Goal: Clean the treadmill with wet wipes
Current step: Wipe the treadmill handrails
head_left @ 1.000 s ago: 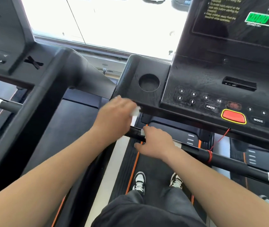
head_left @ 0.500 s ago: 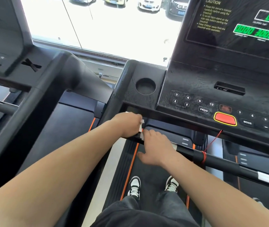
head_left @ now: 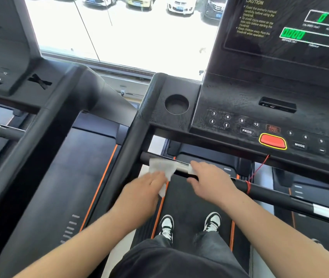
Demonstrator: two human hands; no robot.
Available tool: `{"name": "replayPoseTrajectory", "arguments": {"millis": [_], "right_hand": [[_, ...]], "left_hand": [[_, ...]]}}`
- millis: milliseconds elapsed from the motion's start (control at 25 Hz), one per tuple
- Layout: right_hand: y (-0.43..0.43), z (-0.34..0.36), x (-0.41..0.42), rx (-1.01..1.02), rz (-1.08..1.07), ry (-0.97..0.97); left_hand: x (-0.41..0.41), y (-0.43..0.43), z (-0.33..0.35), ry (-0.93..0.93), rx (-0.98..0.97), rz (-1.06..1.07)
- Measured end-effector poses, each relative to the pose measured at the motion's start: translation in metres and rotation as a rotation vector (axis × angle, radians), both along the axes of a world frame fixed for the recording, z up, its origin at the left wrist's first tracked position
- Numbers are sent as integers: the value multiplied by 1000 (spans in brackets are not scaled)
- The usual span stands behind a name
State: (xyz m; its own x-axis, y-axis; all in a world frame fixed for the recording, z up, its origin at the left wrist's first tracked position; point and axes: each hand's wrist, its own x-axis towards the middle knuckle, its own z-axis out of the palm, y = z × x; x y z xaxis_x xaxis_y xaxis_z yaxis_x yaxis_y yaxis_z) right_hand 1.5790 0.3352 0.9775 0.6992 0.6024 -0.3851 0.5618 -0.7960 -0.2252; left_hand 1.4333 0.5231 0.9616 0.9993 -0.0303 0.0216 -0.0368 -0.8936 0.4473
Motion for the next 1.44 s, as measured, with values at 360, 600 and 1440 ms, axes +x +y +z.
{"name": "replayPoseTrajectory", "arguments": {"millis": [360, 600, 1440], "right_hand": [[33, -9, -11, 232, 47, 15], [56, 7, 3, -122, 128, 117], [-94, -23, -31, -90, 41, -280]], "left_hand": [[60, -41, -28, 266, -1952, 1203], [77, -65, -16, 329, -2063, 1227], [83, -131, 29, 518, -1872, 1234]]}}
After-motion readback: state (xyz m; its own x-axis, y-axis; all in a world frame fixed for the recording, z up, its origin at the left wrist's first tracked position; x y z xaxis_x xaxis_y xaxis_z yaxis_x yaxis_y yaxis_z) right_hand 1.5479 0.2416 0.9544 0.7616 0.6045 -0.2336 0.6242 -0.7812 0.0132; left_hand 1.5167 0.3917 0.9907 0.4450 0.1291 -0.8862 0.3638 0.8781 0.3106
